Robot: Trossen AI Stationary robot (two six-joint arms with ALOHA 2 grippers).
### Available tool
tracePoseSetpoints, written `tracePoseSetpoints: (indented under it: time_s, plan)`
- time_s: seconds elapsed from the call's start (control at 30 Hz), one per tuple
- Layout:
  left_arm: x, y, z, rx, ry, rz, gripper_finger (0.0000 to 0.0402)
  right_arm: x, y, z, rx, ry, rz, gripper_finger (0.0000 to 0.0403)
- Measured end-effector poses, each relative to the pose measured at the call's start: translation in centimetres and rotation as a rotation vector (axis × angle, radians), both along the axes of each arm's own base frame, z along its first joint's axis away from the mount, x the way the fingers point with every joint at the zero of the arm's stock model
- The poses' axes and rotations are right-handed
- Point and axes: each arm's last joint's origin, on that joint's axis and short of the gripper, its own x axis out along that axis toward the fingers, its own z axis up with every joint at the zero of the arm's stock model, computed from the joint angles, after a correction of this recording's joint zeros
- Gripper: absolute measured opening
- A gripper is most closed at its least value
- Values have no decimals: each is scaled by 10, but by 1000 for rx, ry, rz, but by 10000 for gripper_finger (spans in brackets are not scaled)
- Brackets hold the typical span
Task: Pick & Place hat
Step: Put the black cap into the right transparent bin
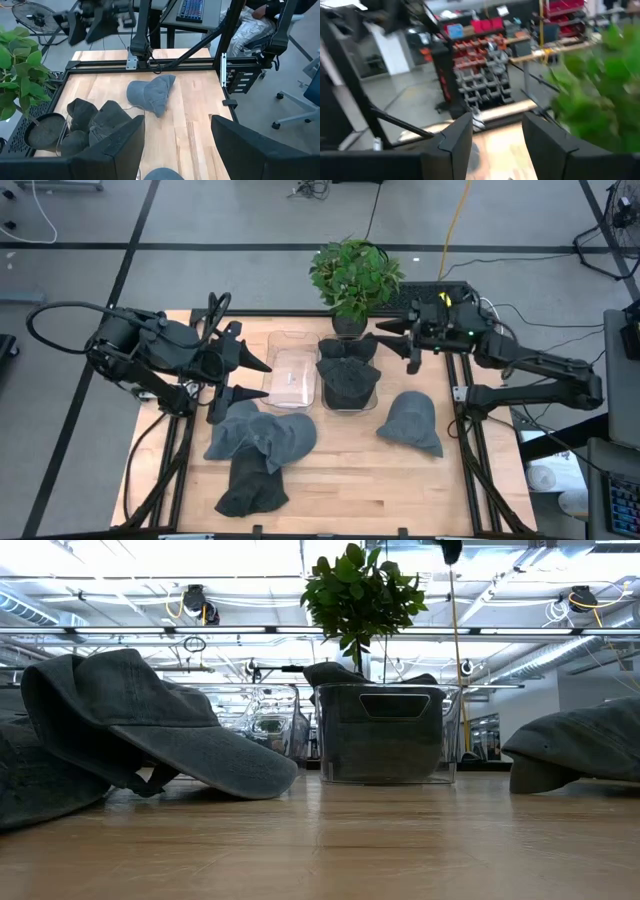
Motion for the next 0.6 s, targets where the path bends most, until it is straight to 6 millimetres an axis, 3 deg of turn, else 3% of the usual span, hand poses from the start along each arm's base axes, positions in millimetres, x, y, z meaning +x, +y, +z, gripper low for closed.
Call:
tracePoseSetpoints:
  time_s: [0.27,0.6]
  plan:
    - [0,0,0,-18,1,10,239,-6,23,37,-28,-76,83,160]
    - [0,0,0,-15,-5,19,239,-11,51,61,-32,-74,160,160]
